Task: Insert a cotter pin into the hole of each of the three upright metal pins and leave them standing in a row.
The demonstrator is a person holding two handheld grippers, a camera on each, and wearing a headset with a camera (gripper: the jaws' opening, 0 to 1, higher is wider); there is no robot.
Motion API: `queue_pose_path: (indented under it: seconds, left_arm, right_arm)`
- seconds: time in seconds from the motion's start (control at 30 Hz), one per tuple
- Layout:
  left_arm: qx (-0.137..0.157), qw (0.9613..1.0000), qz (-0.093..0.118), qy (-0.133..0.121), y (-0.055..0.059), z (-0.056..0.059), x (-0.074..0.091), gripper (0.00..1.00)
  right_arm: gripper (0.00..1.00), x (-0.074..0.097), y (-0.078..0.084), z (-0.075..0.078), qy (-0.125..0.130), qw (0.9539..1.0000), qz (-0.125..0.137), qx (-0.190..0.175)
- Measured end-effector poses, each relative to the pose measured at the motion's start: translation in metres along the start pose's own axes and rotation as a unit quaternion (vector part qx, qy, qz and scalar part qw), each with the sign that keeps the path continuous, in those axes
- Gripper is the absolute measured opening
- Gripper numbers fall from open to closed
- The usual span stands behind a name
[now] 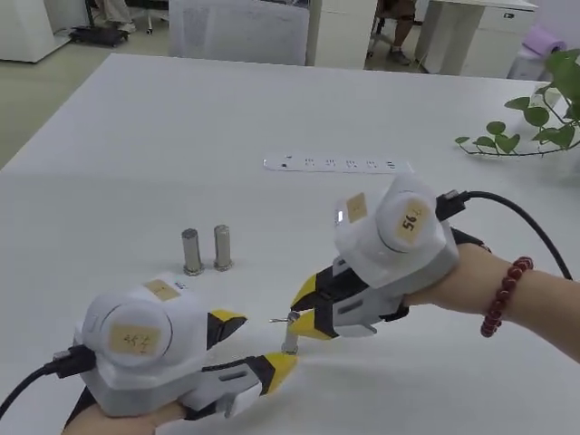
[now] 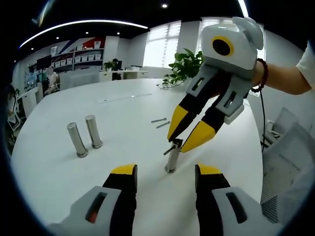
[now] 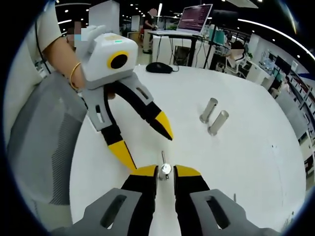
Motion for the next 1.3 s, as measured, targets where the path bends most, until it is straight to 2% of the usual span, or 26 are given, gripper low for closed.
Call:
queue_pose_path:
  seconds: [0.17, 0.4, 0.6, 0.8, 0.9, 1.3]
  left_arm:
    - [0.005, 0.9999, 0.013, -0.001, -0.004, -0.001, 0.008, 0.51]
    - [0.004, 0.9999, 0.016, -0.001, -0.004, -0.003, 0.020, 0.56]
    - [-0.008, 0.9999, 0.013, -0.006, -0.001, -0.004, 0.032, 0.58]
    - [-0.007, 0.9997, 0.020, -0.011, 0.002, -0.006, 0.041, 0.59]
    - [0.007, 0.9995, 0.028, -0.013, 0.003, -0.008, 0.045, 0.60]
    - [0.019, 0.9989, 0.036, -0.025, 0.008, -0.010, 0.058, 0.62]
  right_arm:
    - [0.13, -0.003, 0.000, 0.001, -0.004, 1.0000, -0.007, 0.005]
    - [0.12, -0.006, -0.001, 0.001, -0.003, 0.9999, -0.010, 0.010]
    - [0.11, -0.006, -0.001, 0.001, 0.003, 0.9999, -0.012, 0.003]
    - [0.10, -0.006, -0.003, 0.001, 0.009, 0.9999, -0.010, -0.004]
    - [0.10, -0.006, -0.004, 0.001, 0.011, 0.9998, -0.015, -0.007]
    - [0.10, -0.011, -0.014, 0.002, 0.007, 0.9998, -0.015, -0.007]
Point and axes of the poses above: the centre of the closed fingertips' face, and the gripper's own axes: x roughly backward along the fingers, z roughly to its right, y roughly out of its underside, the point moved 9 cm from there along x, roughly backward along the fingers, and after that the axes turned 6 degrees about -y, right-handed, at the moved point
